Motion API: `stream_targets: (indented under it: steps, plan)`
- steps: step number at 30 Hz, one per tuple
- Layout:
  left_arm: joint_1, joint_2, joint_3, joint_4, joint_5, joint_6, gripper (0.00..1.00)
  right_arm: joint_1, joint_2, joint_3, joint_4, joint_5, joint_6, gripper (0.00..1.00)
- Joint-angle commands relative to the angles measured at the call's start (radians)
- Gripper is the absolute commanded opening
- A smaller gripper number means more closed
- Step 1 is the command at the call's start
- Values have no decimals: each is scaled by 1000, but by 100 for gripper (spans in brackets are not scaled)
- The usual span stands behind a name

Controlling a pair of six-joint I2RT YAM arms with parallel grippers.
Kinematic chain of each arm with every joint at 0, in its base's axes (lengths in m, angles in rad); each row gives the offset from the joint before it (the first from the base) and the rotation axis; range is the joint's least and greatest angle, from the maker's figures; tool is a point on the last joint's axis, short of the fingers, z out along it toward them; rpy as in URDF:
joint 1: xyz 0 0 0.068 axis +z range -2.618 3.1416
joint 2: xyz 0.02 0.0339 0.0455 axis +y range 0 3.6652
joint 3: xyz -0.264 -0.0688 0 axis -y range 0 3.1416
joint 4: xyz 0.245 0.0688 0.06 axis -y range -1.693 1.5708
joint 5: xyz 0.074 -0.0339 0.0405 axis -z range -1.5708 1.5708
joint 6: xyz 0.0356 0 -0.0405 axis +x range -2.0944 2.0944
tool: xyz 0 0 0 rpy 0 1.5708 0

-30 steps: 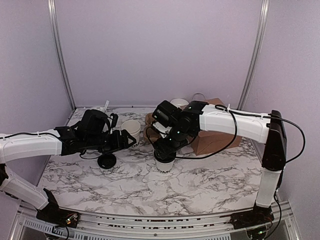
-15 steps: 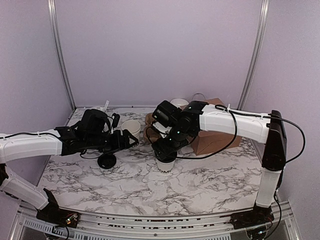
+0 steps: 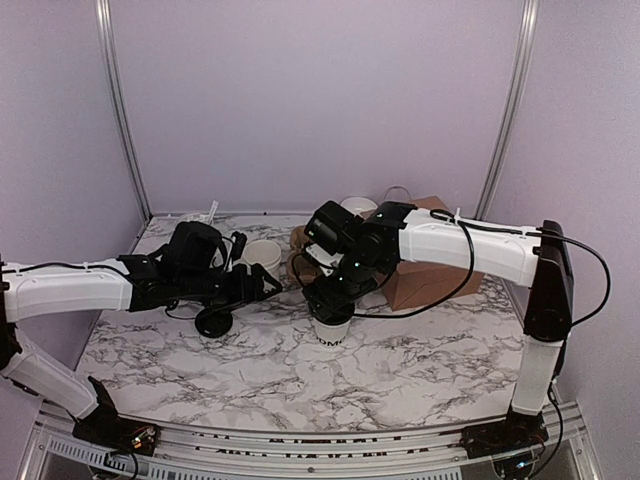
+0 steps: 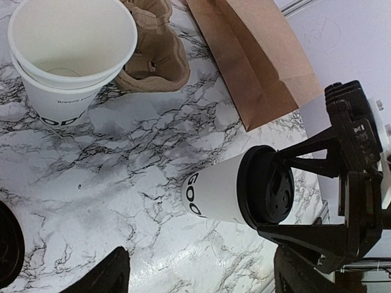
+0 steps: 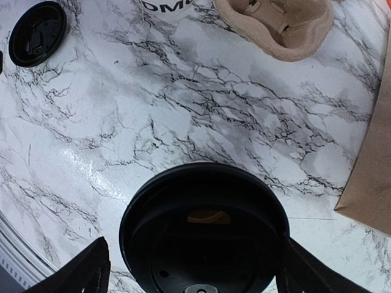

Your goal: Pack the takeout coffee

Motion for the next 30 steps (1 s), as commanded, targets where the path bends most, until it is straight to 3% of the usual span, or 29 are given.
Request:
stream_targets:
  steps: [1, 21, 30]
  plan:
    - [-13, 31, 21, 26, 17, 10, 82, -8, -40, 1, 17, 5, 15, 91]
    - [-43, 57, 54, 9, 0, 30, 82, -8, -87, -44, 76, 12, 33, 93]
    - [-81, 131, 129, -17, -20, 48, 82, -68, -238, -190, 181, -11, 76, 92]
